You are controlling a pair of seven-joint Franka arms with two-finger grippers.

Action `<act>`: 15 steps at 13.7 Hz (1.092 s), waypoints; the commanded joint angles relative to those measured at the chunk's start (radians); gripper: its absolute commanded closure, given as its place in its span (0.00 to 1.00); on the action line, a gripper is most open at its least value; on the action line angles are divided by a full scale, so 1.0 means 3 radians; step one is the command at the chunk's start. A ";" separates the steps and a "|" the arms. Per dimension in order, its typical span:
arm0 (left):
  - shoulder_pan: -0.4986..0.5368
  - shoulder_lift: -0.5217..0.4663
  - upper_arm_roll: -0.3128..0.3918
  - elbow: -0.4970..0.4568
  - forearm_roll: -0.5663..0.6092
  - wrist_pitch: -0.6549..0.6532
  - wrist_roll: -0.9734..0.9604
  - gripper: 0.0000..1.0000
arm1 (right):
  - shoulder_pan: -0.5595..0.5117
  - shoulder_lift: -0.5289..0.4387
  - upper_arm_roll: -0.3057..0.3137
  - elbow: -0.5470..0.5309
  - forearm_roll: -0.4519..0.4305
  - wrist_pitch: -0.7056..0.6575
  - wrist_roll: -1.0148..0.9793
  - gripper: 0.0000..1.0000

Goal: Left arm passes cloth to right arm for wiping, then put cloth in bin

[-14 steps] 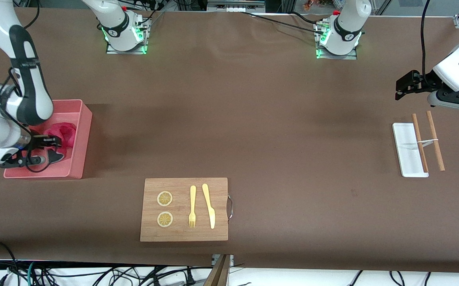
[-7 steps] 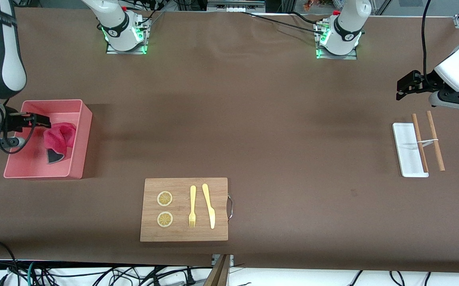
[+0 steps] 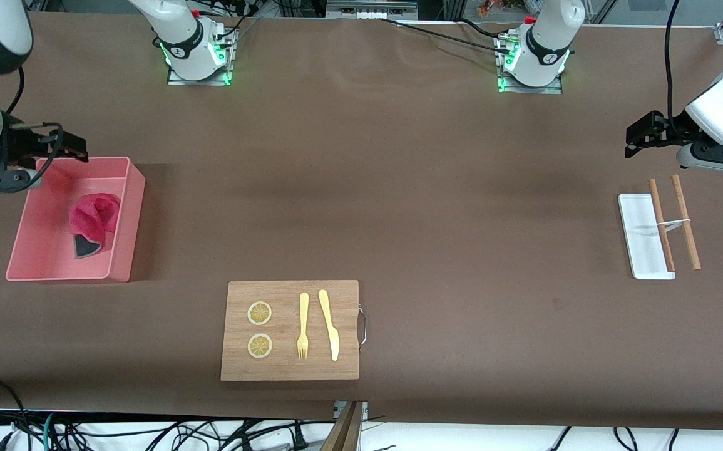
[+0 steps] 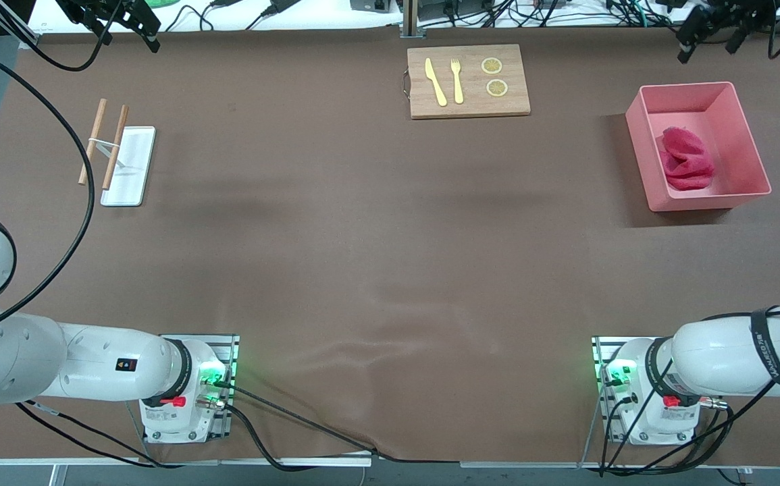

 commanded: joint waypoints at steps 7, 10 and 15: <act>0.0012 -0.0016 -0.0022 0.0022 0.0002 -0.0043 0.0045 0.00 | -0.0017 -0.0068 0.0106 0.0532 -0.0029 -0.0325 0.0001 0.00; 0.0012 -0.0016 -0.0022 0.0022 -0.0018 -0.0043 0.0044 0.00 | -0.0022 -0.0079 0.0065 0.0511 -0.0013 -0.0488 0.0143 0.00; 0.0018 -0.0016 0.0009 0.0022 -0.0008 -0.0043 0.0070 0.00 | -0.0028 -0.0028 -0.0022 0.0542 0.0012 -0.0535 0.0471 0.00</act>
